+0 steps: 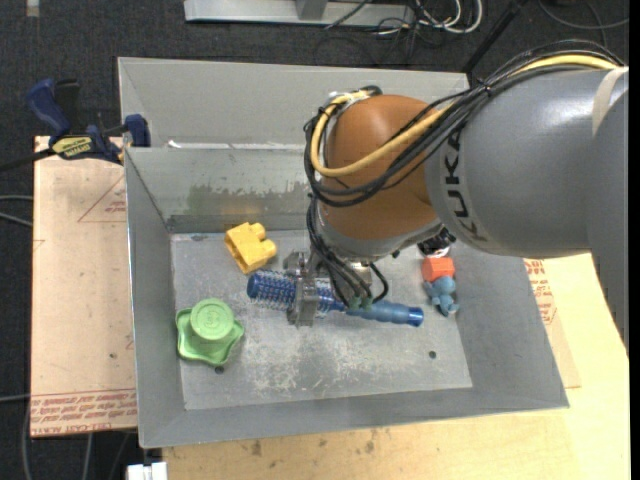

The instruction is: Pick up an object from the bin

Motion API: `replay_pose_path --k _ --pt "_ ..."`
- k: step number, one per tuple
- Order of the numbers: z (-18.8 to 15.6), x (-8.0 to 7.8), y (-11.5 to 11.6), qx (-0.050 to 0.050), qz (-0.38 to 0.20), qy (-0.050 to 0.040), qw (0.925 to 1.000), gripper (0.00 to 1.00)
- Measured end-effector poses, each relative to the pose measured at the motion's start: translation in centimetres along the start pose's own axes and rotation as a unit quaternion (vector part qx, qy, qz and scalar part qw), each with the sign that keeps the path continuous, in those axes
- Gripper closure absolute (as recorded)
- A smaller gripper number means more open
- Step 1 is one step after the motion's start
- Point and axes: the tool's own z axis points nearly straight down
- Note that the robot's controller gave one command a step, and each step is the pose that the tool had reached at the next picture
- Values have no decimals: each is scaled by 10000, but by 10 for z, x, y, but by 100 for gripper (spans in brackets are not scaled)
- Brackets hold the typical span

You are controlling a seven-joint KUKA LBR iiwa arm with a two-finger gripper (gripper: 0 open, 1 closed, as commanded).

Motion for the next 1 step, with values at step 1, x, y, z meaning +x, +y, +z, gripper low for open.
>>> replay_pose_path --k 1 --pt "-78 -11 -3 1 155 -10 9999 100"
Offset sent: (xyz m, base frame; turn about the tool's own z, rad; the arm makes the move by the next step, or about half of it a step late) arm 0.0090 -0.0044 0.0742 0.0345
